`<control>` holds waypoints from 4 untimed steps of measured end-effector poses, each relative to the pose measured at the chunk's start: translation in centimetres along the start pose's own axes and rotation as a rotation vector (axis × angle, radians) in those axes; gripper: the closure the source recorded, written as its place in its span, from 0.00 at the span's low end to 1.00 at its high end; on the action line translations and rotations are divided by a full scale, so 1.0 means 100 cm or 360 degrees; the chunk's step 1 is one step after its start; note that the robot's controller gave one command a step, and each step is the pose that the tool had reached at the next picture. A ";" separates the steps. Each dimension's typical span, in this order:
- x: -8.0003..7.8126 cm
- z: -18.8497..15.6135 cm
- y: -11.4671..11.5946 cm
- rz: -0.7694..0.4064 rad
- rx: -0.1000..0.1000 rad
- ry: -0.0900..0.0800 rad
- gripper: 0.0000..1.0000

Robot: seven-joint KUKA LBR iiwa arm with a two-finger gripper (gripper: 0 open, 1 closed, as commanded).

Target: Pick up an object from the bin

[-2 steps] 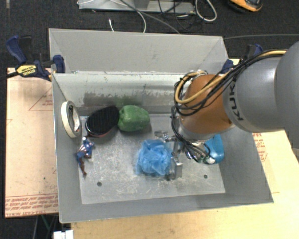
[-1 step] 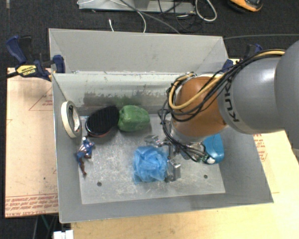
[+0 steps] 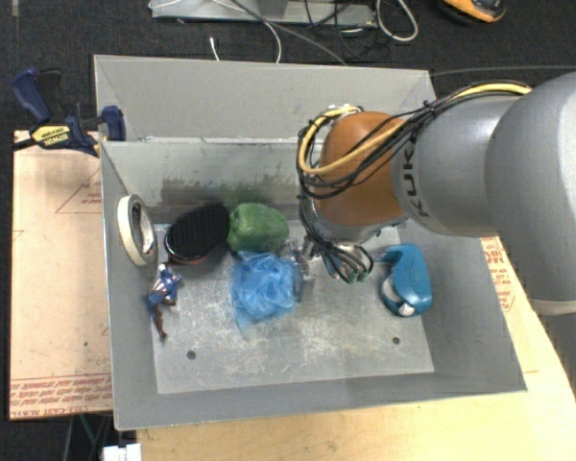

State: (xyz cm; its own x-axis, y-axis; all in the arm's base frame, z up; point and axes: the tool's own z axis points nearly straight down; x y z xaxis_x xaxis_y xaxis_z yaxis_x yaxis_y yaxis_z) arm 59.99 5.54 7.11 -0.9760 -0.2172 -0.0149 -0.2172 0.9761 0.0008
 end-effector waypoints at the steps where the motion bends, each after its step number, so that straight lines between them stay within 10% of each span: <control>1: 0.000 0.000 0.000 0.0000 0.0000 0.0000 1.00; 2: -0.029 0.001 -0.005 0.0025 -0.0003 0.0026 1.00; 3: -0.019 0.004 0.021 -0.0039 -0.0002 0.0064 0.00; 4: -0.027 0.001 0.021 -0.0031 -0.0001 0.0007 1.00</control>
Offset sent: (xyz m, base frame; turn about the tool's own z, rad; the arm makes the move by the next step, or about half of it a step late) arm 0.0309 0.0011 -0.0011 0.0204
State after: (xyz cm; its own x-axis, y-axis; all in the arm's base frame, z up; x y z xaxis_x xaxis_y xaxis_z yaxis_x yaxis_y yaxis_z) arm 62.14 8.19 7.02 -0.9716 -0.2364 -0.0104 -0.2364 0.9717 0.0014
